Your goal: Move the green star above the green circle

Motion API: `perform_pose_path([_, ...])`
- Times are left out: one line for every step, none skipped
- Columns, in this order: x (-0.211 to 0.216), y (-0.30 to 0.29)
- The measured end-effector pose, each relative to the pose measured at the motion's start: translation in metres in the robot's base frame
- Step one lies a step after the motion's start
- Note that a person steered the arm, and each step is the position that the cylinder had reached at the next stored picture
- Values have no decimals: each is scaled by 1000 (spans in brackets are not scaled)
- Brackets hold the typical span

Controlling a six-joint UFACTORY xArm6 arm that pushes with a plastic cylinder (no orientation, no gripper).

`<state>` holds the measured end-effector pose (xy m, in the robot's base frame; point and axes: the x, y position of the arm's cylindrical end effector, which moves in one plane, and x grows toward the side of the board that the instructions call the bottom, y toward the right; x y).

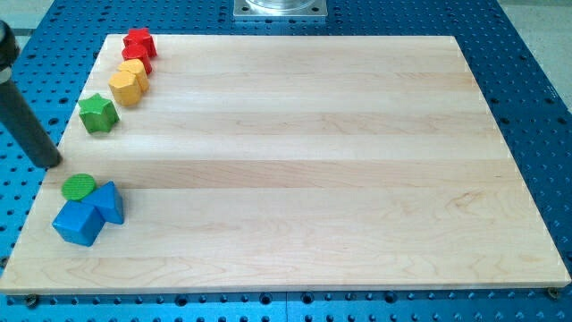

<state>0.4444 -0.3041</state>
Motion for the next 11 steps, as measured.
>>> perform_pose_path([-80,0])
perform_pose_path([-113,34])
perform_pose_path([-44,82])
perform_pose_path([20,132])
perform_pose_path([-22,73])
perform_pose_path([-52,28])
perform_pose_path([-107,25])
perform_pose_path([-115,1])
perform_pose_path([-21,20])
perform_pose_path([2,80])
perform_pose_path([-27,88])
